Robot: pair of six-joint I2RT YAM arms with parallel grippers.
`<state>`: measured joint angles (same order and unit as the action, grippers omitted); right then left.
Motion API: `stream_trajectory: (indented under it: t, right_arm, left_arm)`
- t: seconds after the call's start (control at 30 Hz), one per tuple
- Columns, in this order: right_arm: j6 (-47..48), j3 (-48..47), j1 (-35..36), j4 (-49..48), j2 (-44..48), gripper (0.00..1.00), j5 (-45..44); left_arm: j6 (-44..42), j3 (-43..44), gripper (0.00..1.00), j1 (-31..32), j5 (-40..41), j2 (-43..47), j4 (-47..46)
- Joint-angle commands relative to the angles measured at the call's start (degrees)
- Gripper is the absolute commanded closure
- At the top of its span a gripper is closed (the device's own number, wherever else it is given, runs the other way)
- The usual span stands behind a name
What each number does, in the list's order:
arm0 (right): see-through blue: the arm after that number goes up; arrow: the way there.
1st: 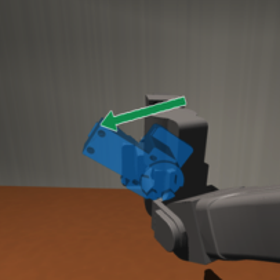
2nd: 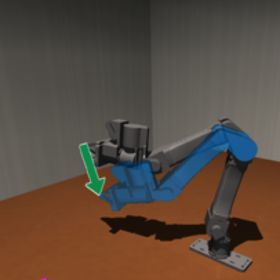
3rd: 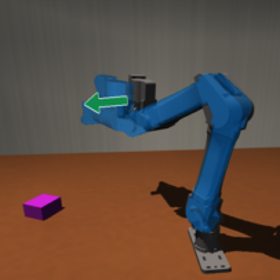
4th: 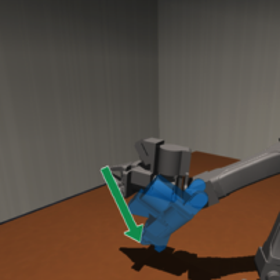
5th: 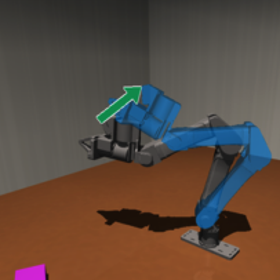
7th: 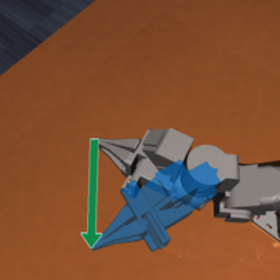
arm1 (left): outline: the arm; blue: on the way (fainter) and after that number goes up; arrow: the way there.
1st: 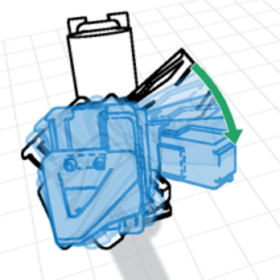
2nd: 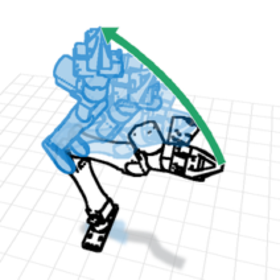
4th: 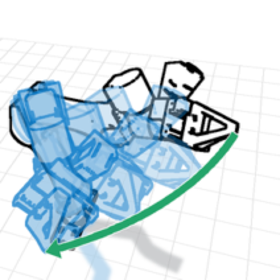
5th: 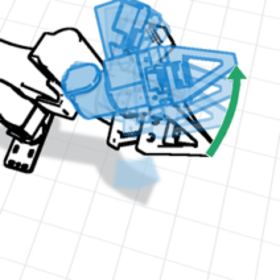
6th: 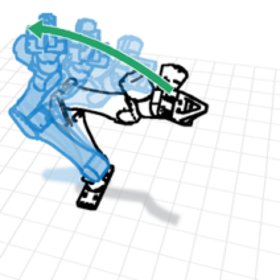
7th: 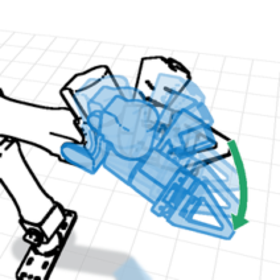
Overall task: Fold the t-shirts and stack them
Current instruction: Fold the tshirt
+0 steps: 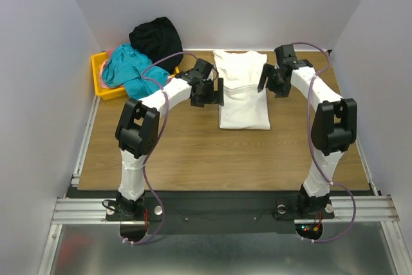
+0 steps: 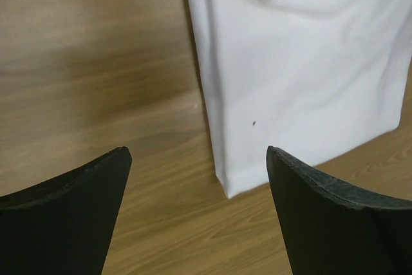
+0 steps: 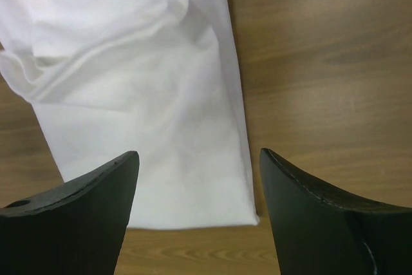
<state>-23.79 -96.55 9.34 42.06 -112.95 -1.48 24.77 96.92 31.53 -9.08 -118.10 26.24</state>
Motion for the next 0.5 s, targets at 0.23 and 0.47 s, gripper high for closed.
stream_trajectory:
  t: [0.23, 0.47]
  right_arm:
    - [-1.3, 19.0, -0.1, -3.7, 12.0, 0.21, 6.3]
    - [-2.4, 26.1, -0.1, -6.1, 13.2, 0.26, 7.6]
  left_arm:
    - [4.6, -14.6, 0.01, 4.1, -2.8, 8.2, -8.6]
    - [5.9, -17.6, 0.01, 4.6, -1.0, 8.9, -8.9]
